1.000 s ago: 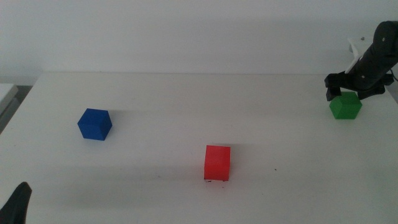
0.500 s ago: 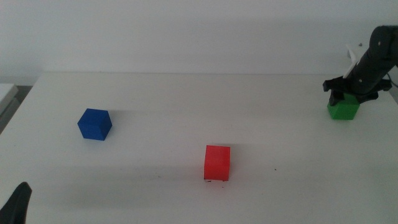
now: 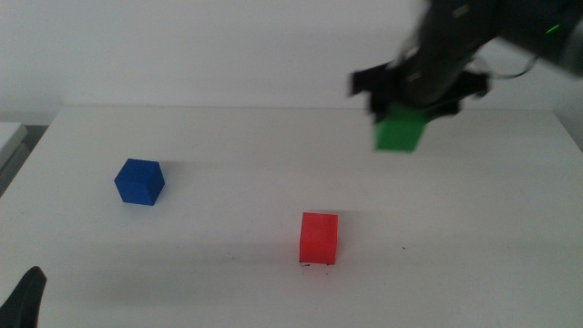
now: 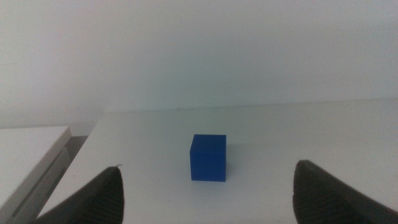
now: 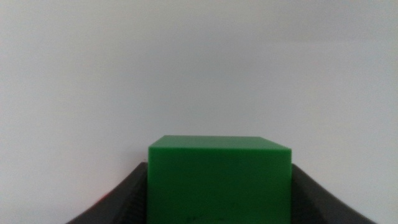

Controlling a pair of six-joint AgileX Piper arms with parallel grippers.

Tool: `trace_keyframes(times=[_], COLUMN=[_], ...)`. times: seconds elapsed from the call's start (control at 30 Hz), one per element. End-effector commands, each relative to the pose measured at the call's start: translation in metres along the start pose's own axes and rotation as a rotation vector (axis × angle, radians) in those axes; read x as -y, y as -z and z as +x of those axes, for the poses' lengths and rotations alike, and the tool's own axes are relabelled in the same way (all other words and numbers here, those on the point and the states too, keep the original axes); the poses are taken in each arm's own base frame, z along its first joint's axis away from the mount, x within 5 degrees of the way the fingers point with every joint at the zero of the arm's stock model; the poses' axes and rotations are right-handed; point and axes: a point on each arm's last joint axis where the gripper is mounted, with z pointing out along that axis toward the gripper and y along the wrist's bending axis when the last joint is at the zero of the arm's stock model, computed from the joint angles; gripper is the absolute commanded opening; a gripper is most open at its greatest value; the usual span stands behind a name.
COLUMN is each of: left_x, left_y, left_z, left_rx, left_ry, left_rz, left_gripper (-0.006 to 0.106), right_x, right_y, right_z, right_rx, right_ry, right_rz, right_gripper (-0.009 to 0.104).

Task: Stack red cubes first, then green, then blue cubes in a specific spot.

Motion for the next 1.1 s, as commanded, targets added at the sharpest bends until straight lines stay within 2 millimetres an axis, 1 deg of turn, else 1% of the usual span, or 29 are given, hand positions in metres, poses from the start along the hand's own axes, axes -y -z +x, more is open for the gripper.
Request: trace_keyframes(times=[0.0, 0.07, 0.13, 0.2, 0.37, 0.47, 0.67, 0.9, 1.07], left_x=[0.0, 0.0, 0.0, 0.0, 0.0, 0.0, 0.0, 0.0, 0.0], left_y=[0.0, 0.0, 0.0, 0.0, 0.0, 0.0, 0.0, 0.0, 0.0], left_z=[-0.001, -0.001, -0.001, -0.001, -0.001, -0.001, -0.001, -0.001, -0.001], left_rx=[0.017, 0.017, 0.017, 0.017, 0.017, 0.017, 0.017, 0.017, 0.017], left_ry=[0.003, 0.003, 0.003, 0.003, 0.003, 0.003, 0.003, 0.003, 0.003], left_rz=[-0.002, -0.002, -0.002, -0.002, -0.002, -0.002, -0.002, -0.002, -0.002], left_gripper=[0.091, 0.091, 0.091, 0.091, 0.091, 0.091, 0.091, 0.091, 0.091], right_x=[-0.028, -0.053, -0.07, -0.08, -0.094, -0.1, -0.103, -0.108, -0.11], right_y=[0.011, 0.013, 0.01, 0.003, -0.018, -0.029, -0.044, -0.056, -0.062], right_z=[0.021, 0.038, 0.05, 0.06, 0.075, 0.079, 0.082, 0.085, 0.086], right_rx=[0.007, -0.018, -0.036, -0.06, -0.099, -0.109, -0.096, -0.094, -0.102], right_ry=[-0.026, -0.034, -0.023, -0.021, -0.03, -0.023, -0.032, -0.027, -0.023], right_rz=[0.028, -0.018, -0.023, -0.007, 0.05, 0.056, 0.093, 0.083, 0.087], right_gripper=[0.002, 0.002, 0.002, 0.002, 0.002, 0.002, 0.002, 0.002, 0.002])
